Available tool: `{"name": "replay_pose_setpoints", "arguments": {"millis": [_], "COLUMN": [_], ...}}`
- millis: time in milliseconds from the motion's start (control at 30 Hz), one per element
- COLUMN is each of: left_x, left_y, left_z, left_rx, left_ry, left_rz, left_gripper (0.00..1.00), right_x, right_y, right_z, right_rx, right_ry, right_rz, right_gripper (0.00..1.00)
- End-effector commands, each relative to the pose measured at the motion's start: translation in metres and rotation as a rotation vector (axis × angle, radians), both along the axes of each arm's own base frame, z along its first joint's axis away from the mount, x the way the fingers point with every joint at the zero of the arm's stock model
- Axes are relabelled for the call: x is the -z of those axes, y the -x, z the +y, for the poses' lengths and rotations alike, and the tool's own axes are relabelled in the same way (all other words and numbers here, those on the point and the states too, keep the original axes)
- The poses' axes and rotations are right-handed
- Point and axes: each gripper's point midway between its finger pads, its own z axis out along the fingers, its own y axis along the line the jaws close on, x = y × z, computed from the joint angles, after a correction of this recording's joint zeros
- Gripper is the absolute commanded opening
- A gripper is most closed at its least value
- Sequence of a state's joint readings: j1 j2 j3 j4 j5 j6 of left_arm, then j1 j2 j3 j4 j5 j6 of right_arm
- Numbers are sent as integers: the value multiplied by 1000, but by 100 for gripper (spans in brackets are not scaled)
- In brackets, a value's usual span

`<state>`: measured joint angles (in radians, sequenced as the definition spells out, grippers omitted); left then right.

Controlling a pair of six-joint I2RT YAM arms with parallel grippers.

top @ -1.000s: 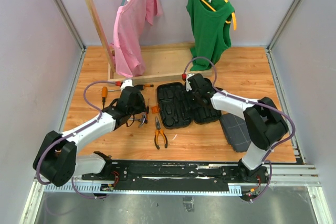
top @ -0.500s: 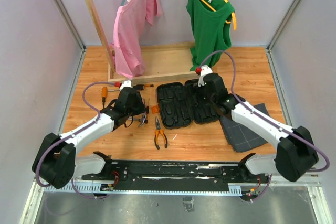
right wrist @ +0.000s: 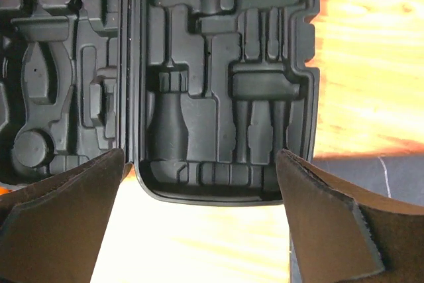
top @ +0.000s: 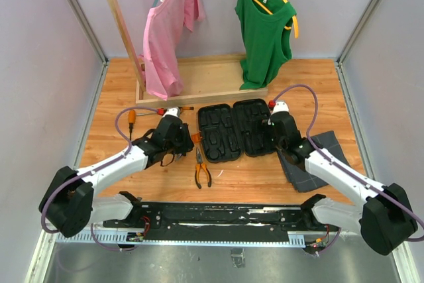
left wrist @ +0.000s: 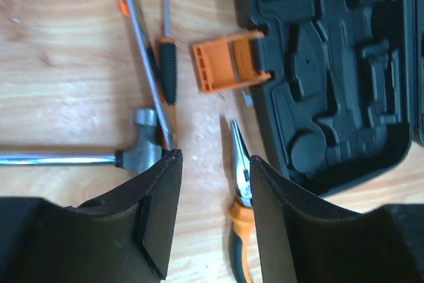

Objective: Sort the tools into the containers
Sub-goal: Open the storage box at the center of the board, then pick up the pliers at the center of the board.

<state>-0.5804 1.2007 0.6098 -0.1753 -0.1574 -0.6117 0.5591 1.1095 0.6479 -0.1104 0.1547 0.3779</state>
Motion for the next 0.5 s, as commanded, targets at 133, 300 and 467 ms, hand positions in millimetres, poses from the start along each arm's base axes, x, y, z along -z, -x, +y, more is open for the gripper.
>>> {"name": "replay_pose_setpoints", "arguments": {"millis": [133, 300, 467], "left_x": [10, 25, 28], "left_y": [30, 46, 58], "left_z": [-22, -27, -40], "left_rx": [36, 62, 115], "left_ry": [-44, -66, -53], "left_rz": [58, 94, 104], "left_gripper": [48, 46, 44], "right_x": [11, 17, 23], "right_y": [9, 15, 18], "right_z": [-16, -15, -13], "right_rx": [100, 89, 84], "right_ry": [-43, -61, -76], "right_rz": [-1, 7, 20], "right_gripper": [99, 99, 100]}}
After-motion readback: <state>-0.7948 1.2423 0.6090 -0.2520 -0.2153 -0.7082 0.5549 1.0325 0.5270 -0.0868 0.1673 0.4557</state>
